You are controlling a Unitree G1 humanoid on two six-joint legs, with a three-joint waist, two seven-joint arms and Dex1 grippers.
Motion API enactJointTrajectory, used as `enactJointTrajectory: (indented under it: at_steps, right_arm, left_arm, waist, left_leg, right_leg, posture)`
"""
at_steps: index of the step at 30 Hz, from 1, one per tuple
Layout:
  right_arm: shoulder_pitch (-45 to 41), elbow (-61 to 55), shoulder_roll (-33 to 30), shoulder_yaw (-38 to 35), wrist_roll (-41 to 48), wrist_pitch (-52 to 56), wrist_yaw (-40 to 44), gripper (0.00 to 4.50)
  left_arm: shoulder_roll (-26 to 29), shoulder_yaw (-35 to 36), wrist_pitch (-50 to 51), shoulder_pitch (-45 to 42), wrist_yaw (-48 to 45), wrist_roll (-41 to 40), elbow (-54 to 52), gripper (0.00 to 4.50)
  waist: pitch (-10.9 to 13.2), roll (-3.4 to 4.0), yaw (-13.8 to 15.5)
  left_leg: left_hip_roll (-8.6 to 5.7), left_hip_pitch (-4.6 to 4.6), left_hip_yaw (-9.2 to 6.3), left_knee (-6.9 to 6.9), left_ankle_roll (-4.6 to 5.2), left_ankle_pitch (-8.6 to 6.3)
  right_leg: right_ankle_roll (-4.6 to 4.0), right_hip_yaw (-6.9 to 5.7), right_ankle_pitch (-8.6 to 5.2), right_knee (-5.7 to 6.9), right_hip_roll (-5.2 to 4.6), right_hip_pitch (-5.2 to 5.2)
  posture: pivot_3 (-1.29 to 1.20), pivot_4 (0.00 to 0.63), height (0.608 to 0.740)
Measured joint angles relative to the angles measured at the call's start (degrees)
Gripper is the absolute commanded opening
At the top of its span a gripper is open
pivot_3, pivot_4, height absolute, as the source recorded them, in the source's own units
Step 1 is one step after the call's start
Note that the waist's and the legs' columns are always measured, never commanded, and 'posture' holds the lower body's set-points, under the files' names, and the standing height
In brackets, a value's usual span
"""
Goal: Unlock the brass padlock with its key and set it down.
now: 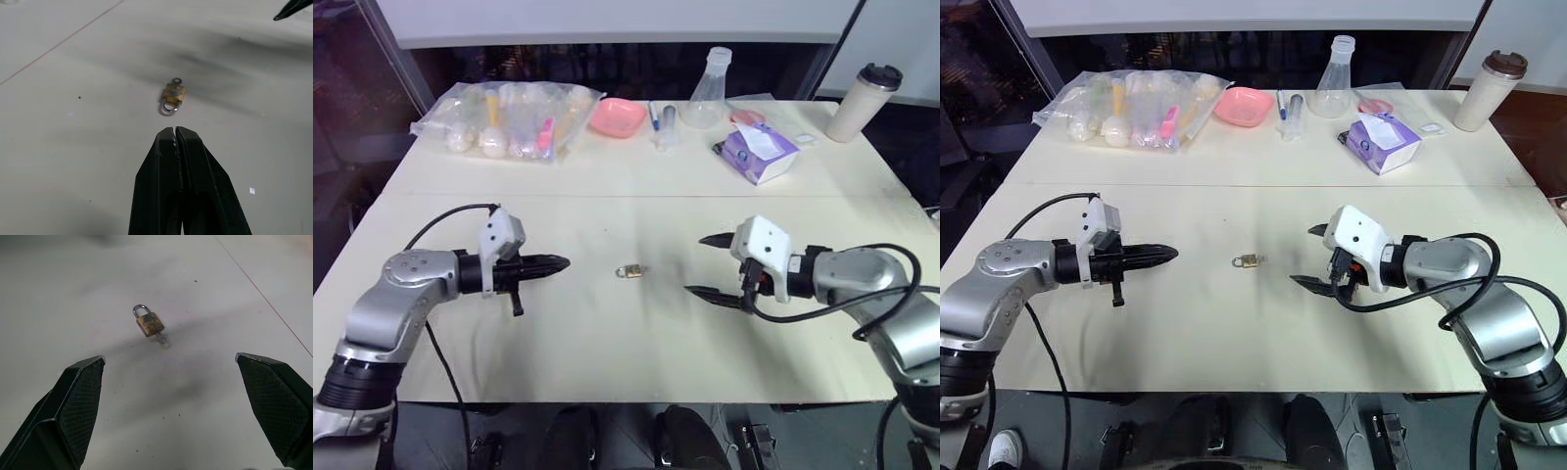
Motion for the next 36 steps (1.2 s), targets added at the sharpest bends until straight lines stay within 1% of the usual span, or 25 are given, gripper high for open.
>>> enactJointTrajectory:
  at_steps: [7,18,22,28,33,36]
  right_arm:
    - [-2.4,2.7,0.0,2.0,-0.3,-1.1,1.6,4.44]
    - [-5.3,6.7,0.6,4.5,-0.6,-4.0,3.9,4.44]
    - [-7.6,8.4,0.9,6.0,-1.0,-5.4,5.3,4.44]
    - [-11.8,14.5,4.9,9.8,-1.1,-5.7,8.2,4.44]
    - [-16.6,22.4,9.3,13.5,-1.7,-8.1,12.1,4.44]
    - [-20.3,30.0,12.6,15.9,-3.8,-10.9,14.1,4.44]
  left_arm:
    - [0.4,0.7,-0.7,0.0,-0.8,0.1,0.4,0.00]
    - [0.5,0.9,2.0,-0.9,0.5,-0.1,-1.3,0.00]
    - [0.5,1.5,4.1,-0.7,1.2,-1.2,-2.3,0.00]
    - [0.3,1.4,4.2,-0.8,1.9,-1.2,-2.4,0.00]
    - [0.2,1.3,4.2,-0.8,2.3,-1.2,-2.5,0.00]
    - [0.0,1.3,4.2,-0.5,3.2,-1.2,-3.7,0.00]
  waist:
    - [0.0,0.01,-0.1]
    - [0.0,0.02,-0.1]
    - [0.0,0.02,-0.1]
    - [0.0,0.02,-0.2]
    - [0.0,0.03,-0.2]
    - [0.0,0.03,-0.3]
  left_leg:
    - [0.00,-0.01,0.00,-0.03,0.00,0.00]
    - [0.00,-0.01,0.00,-0.05,0.00,0.00]
    - [0.00,-0.01,0.00,-0.05,0.00,0.00]
    - [0.00,-0.01,0.00,-0.05,0.00,0.00]
    - [-0.01,-0.01,0.00,-0.05,0.00,0.00]
    - [-0.02,-0.01,0.00,-0.04,-0.01,0.00]
  right_leg:
    - [-0.01,-0.01,0.01,-0.05,-0.02,0.00]
    - [0.00,-0.01,0.01,-0.06,-0.02,-0.01]
    - [0.00,-0.02,0.01,-0.06,-0.02,-0.01]
    - [0.00,-0.03,0.01,-0.06,-0.02,-0.01]
    - [0.00,-0.05,0.02,-0.06,-0.02,-0.01]
    - [0.01,-0.05,0.02,-0.05,-0.02,-0.01]
  posture:
    - [0.00,0.150,0.715]
    - [0.00,0.150,0.715]
    - [0.00,0.150,0.715]
    - [0.00,0.150,0.715]
    - [0.00,0.150,0.715]
    - [0.00,0.150,0.715]
